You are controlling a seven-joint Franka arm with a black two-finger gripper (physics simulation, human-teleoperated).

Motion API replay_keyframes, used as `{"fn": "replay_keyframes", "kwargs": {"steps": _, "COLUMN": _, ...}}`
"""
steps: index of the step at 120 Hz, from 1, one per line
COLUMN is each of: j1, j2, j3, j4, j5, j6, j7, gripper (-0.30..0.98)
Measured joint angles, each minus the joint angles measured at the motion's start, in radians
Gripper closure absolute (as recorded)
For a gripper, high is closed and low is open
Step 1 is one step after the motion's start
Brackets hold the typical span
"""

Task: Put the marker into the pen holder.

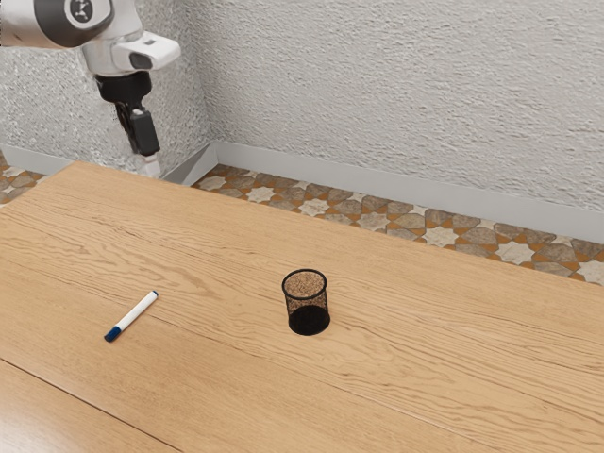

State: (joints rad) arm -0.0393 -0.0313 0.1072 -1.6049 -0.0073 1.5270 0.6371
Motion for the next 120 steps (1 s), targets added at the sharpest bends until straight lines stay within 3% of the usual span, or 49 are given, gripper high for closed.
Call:
{"fn": "replay_keyframes", "kwargs": {"steps": 30, "j1": -0.084, "j2": -0.041, "j3": 0.003, "j4": -0.07, "j5": 0.0, "j6": 0.028, "j7": 0.066, "gripper": 0.0}}
{"fn": "replay_keyframes", "kwargs": {"steps": 52, "j1": 0.023, "j2": -0.092, "j3": 0.008, "j4": -0.296, "j5": 0.009, "j6": 0.104, "j7": 0.077, "gripper": 0.0}}
{"fn": "replay_keyframes", "kwargs": {"steps": 87, "j1": 0.05, "j2": -0.016, "j3": 0.095, "j4": -0.478, "j5": 0.018, "j6": 0.311, "j7": -0.002, "gripper": 0.0}}
{"fn": "replay_keyframes", "kwargs": {"steps": 120, "j1": 0.087, "j2": 0.125, "j3": 0.121, "j4": -0.499, "j5": 0.006, "j6": 0.559, "j7": -0.026, "gripper": 0.01}}
